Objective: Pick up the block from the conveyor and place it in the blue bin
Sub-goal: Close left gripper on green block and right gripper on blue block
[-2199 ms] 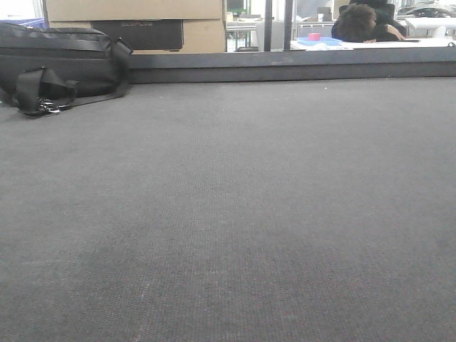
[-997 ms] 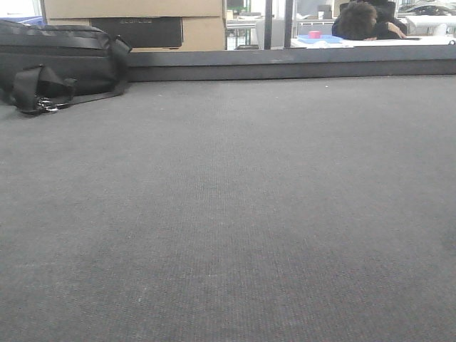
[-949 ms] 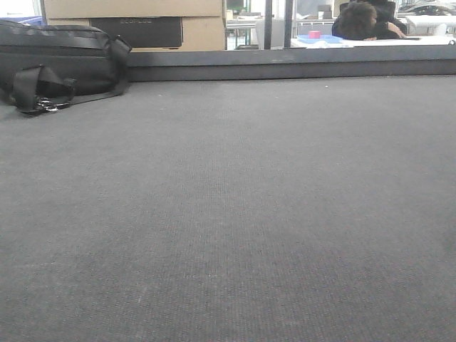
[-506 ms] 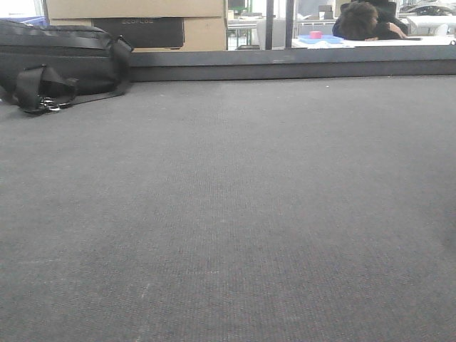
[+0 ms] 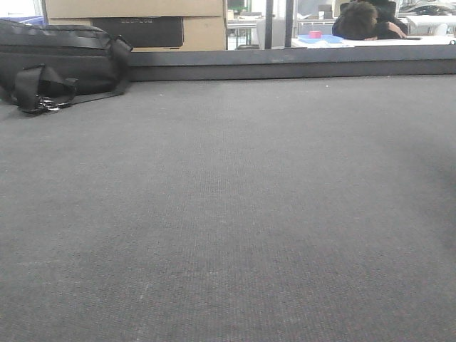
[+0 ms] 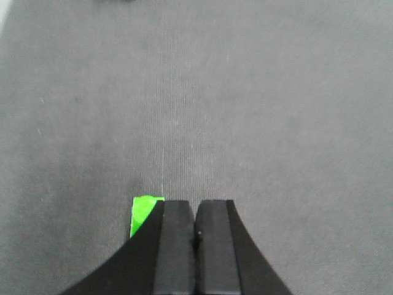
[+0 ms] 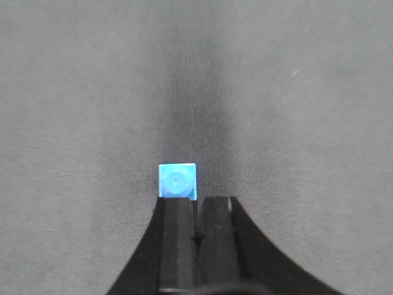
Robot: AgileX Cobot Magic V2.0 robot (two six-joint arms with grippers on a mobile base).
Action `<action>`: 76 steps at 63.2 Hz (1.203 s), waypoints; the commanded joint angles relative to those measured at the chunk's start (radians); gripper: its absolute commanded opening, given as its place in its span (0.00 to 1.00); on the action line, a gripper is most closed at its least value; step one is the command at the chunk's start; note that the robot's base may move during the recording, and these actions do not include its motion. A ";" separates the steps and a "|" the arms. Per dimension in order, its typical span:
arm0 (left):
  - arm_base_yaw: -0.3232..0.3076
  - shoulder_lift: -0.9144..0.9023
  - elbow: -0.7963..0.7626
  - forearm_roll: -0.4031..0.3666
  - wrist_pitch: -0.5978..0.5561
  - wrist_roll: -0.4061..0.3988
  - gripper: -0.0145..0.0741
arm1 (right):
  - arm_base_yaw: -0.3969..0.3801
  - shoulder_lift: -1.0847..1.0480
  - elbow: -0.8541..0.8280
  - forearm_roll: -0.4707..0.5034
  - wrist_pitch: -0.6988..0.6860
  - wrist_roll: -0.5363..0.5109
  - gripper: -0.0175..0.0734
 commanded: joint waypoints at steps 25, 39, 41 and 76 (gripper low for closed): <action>-0.003 0.043 -0.009 -0.017 -0.015 -0.003 0.04 | -0.001 0.292 -0.013 0.009 0.015 -0.025 0.61; -0.003 0.043 -0.009 -0.022 -0.015 -0.003 0.04 | 0.011 0.375 0.017 0.024 0.000 -0.031 0.58; -0.003 0.043 -0.009 -0.022 -0.015 -0.003 0.04 | 0.021 0.386 0.026 0.027 -0.006 -0.031 0.56; -0.003 0.106 -0.011 -0.047 0.108 -0.071 0.04 | 0.064 0.486 0.053 0.021 -0.108 -0.031 0.24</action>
